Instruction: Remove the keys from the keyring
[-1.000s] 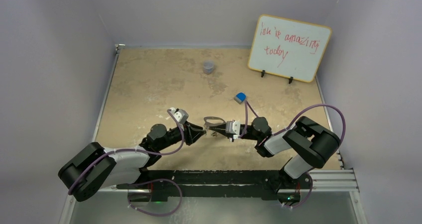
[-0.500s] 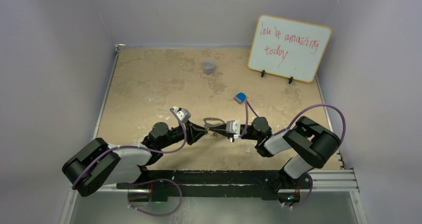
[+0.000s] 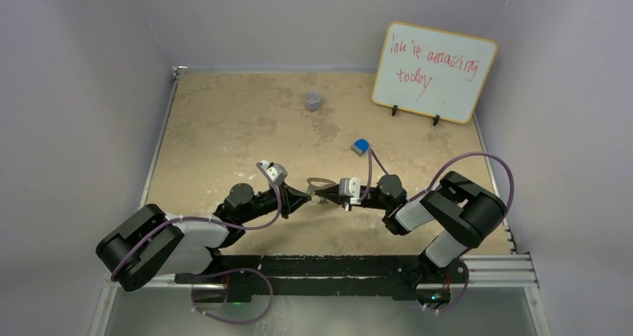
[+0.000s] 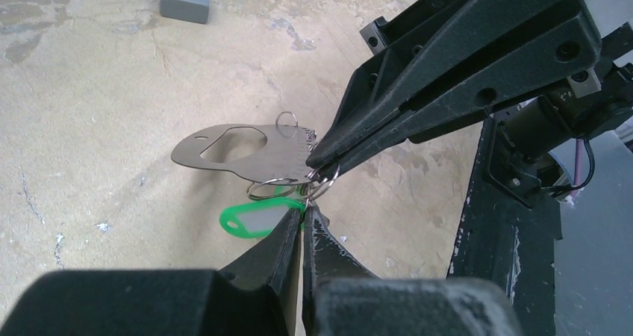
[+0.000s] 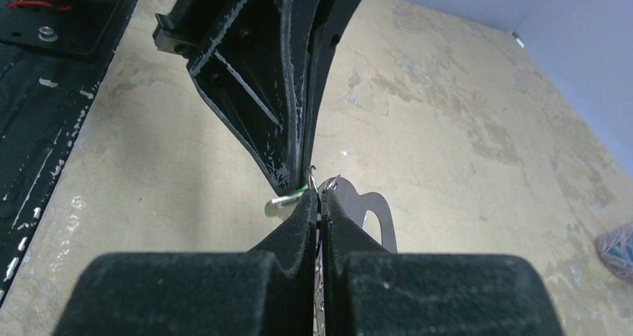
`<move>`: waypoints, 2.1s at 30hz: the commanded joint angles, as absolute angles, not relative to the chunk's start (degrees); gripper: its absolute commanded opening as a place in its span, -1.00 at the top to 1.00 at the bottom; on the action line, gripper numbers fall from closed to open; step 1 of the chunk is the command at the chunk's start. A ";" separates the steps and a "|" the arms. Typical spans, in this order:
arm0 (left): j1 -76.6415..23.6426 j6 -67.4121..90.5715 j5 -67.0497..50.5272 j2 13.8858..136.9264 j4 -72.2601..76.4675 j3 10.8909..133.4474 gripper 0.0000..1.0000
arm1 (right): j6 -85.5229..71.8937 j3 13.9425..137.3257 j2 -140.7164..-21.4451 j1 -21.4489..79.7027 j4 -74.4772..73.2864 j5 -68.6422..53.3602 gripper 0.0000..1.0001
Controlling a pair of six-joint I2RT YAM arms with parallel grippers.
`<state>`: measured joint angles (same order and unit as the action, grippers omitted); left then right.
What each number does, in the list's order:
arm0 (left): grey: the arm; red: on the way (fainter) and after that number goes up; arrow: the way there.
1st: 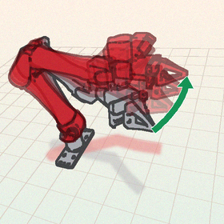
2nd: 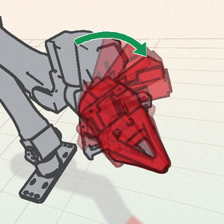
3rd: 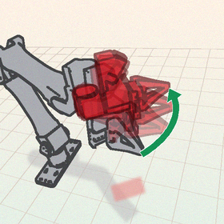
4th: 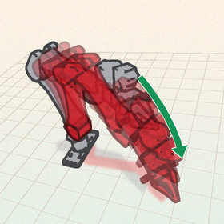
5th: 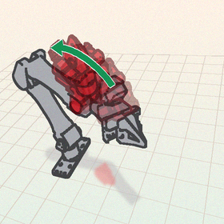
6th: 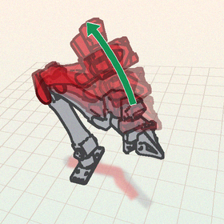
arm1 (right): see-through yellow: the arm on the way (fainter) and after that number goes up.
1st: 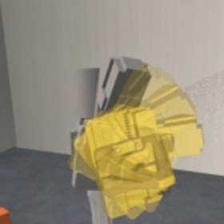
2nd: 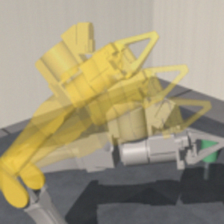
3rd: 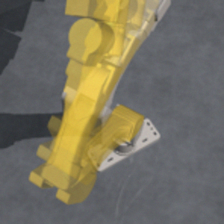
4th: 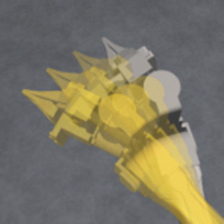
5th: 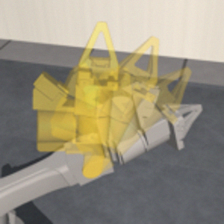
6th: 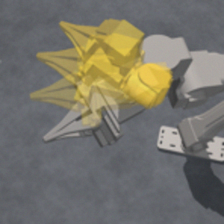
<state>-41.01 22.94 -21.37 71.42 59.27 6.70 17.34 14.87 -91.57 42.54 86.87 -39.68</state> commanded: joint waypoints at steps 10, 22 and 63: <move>-41.22 29.24 -20.40 83.03 73.13 8.17 1.00 | 10.26 16.85 -95.88 42.01 120.35 -41.64 1.00; -41.22 29.39 -17.67 84.92 71.95 7.73 1.00 | 14.43 15.38 -97.15 42.01 114.69 -39.62 1.00; -41.22 34.33 -8.00 87.41 52.99 11.00 1.00 | 41.75 38.08 -92.24 42.08 34.40 -38.46 0.33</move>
